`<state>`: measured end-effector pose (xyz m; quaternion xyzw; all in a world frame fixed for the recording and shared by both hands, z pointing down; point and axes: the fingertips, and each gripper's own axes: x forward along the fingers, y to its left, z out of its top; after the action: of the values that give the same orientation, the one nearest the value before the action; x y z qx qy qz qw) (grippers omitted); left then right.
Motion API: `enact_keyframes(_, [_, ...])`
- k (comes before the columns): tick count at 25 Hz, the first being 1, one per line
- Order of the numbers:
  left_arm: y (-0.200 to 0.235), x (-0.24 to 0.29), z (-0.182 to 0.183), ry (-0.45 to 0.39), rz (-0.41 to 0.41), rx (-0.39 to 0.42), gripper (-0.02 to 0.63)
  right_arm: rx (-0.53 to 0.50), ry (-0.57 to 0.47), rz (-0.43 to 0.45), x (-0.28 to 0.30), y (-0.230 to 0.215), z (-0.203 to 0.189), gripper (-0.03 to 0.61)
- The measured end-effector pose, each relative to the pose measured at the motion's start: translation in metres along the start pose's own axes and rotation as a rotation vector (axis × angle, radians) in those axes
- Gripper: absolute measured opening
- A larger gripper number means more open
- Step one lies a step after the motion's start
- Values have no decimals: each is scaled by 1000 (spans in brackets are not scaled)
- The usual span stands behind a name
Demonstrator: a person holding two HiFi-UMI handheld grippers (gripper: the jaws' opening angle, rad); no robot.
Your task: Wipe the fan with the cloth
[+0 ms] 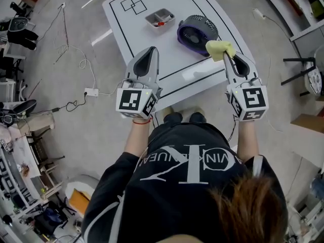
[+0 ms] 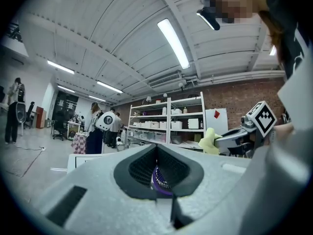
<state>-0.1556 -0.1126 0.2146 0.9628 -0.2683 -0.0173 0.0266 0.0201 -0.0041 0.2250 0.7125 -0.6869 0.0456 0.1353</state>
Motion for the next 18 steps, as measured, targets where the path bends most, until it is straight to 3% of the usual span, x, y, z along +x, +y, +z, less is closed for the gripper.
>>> enact_keyframes(18, [-4,4,-1,17,38,18,6,33,-15,45,5,-9,-7,32])
